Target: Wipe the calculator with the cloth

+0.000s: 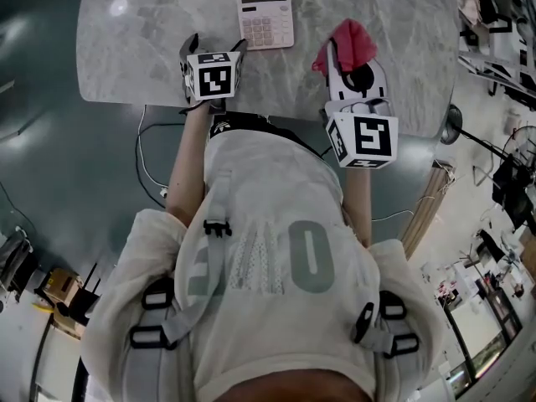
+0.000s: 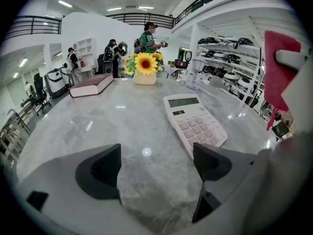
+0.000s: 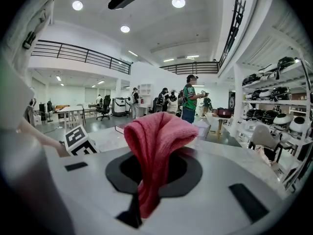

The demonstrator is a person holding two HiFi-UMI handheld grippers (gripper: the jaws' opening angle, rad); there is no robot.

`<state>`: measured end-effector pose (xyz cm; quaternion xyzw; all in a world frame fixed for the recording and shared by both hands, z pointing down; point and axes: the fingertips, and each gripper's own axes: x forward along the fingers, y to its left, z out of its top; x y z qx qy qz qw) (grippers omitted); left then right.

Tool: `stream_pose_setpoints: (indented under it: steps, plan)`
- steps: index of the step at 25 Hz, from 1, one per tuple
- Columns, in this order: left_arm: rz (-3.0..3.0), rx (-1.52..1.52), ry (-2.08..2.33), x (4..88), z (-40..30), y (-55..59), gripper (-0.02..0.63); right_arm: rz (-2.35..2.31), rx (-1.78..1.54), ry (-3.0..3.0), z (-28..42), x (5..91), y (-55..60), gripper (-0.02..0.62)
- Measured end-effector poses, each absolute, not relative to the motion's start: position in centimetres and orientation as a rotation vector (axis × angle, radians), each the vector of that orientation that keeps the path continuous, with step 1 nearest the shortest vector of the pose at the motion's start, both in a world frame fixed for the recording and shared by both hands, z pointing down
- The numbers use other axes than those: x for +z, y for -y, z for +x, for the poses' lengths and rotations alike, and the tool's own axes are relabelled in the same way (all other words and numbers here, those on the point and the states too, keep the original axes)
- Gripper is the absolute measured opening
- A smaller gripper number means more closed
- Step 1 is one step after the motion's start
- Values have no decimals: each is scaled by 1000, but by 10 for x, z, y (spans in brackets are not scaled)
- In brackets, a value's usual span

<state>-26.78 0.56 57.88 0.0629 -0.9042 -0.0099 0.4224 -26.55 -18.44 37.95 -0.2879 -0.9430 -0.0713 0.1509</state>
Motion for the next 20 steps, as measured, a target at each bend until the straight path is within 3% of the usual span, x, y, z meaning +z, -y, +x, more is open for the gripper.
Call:
stream_pose_setpoints:
  steps: [9, 20]
  plan:
    - [161, -151, 2209, 586, -265, -9, 459, -898, -358, 2664, -272, 382, 174, 54]
    - [167, -177, 2236, 586, -264, -10, 460, -1062, -1389, 2281, -344, 423, 102, 55]
